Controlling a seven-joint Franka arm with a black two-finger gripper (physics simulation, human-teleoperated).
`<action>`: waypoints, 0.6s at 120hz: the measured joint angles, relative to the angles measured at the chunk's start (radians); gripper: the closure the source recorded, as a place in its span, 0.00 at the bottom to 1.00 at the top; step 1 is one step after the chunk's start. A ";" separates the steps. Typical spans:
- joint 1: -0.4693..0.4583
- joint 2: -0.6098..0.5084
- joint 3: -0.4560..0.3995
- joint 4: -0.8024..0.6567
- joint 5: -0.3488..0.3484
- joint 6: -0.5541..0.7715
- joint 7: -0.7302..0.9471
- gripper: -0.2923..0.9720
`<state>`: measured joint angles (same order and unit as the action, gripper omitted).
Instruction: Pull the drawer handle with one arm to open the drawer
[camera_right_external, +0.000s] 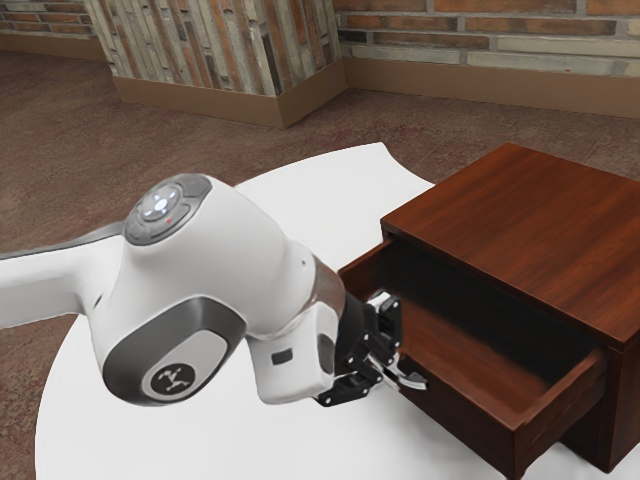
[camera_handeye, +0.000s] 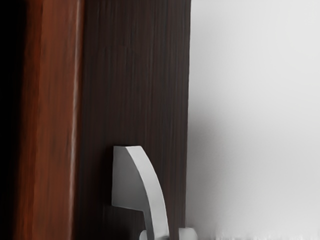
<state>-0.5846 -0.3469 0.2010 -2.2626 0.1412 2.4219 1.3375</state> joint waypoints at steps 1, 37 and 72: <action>0.000 -0.003 0.000 -0.002 0.001 0.000 0.000 0.83; -0.009 -0.097 -0.001 -0.091 0.026 0.000 -0.008 0.83; -0.017 -0.153 -0.008 -0.132 0.043 -0.002 -0.012 0.84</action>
<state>-0.6014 -0.4995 0.1935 -2.3946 0.1846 2.4199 1.3250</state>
